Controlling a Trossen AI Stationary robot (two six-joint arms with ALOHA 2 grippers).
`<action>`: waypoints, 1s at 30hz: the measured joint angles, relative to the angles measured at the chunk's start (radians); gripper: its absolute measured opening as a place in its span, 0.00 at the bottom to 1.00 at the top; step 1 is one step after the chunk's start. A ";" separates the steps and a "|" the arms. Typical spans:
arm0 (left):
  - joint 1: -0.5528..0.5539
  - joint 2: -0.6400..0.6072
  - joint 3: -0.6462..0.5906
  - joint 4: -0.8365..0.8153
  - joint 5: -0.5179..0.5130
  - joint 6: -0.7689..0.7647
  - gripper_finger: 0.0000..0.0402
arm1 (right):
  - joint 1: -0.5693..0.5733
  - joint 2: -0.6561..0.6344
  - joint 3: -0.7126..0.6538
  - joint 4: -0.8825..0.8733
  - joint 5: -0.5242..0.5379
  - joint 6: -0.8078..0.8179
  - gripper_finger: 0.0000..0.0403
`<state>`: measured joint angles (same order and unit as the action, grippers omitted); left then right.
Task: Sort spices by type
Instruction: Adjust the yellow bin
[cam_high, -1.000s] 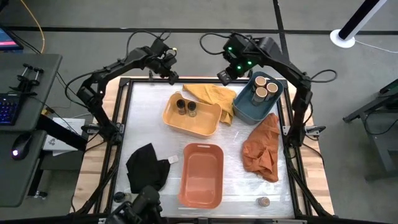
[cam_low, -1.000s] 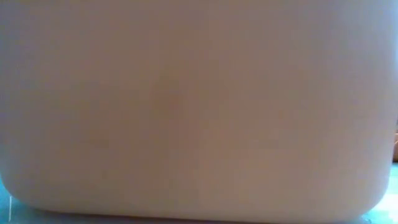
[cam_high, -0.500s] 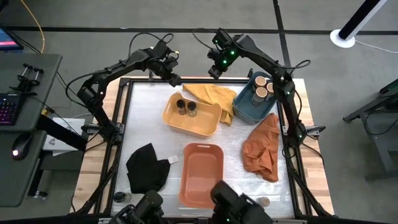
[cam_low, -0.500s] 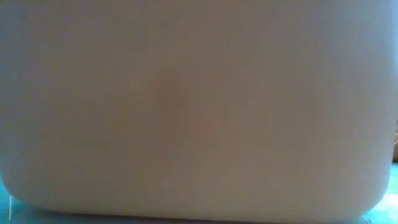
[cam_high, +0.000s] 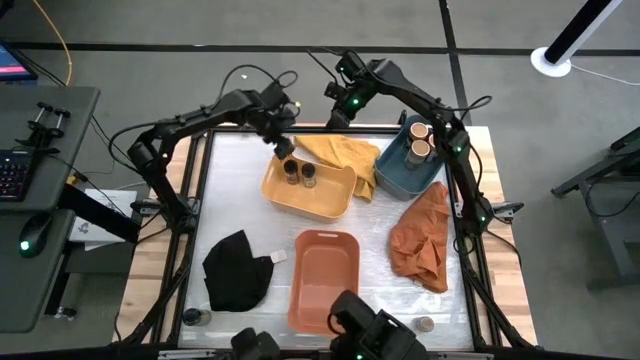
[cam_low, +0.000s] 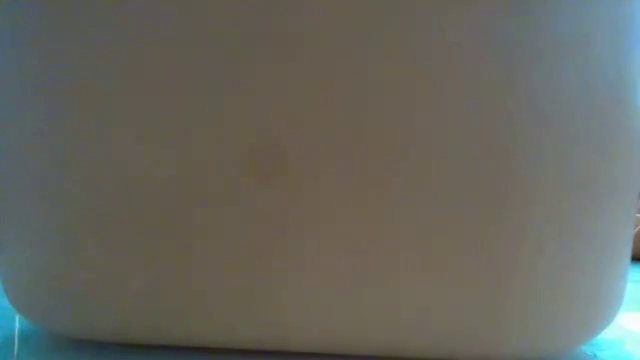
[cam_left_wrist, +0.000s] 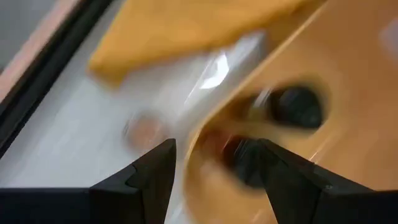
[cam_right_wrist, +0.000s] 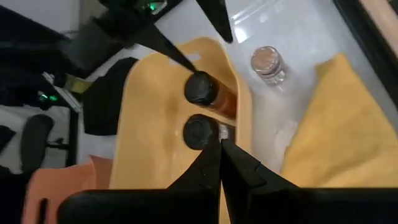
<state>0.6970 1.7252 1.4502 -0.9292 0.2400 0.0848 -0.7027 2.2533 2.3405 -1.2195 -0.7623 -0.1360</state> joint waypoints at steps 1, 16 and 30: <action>-0.008 0.000 0.000 -0.045 -0.035 0.014 0.53 | 0.000 -0.001 0.000 -0.002 -0.001 0.017 0.00; -0.045 -0.560 -0.552 0.369 0.060 0.099 0.42 | 0.217 -0.001 0.000 -0.155 0.139 0.232 0.00; -0.259 -0.474 -0.534 0.446 -0.133 0.421 0.00 | 0.297 -0.234 0.002 -0.163 0.406 0.367 0.00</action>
<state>0.4378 1.2510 0.9160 -0.4832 0.1070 0.5060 -0.4061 2.0198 2.3421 -1.3827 -0.3559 0.2309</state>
